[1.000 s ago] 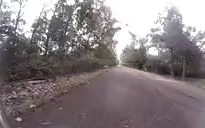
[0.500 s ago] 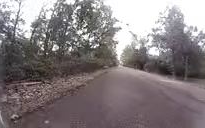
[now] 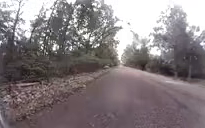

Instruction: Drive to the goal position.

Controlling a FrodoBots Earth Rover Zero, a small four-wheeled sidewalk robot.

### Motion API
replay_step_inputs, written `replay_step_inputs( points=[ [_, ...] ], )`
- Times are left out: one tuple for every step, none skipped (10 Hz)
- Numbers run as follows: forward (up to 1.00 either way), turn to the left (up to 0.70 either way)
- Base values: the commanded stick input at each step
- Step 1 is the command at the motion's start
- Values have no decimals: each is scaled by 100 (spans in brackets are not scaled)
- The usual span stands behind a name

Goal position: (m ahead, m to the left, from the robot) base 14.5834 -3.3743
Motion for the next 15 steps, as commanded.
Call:
replay_step_inputs(
  points=[
    [70, -11],
    [70, -17],
    [70, -24],
    [70, -19],
    [70, -3],
    [70, -9],
    [70, -16],
    [70, -22],
    [70, -28],
    [70, -4],
    [70, -31],
    [70, -32],
    [70, -33],
    [70, -33],
    [70, -29]
  ],
)
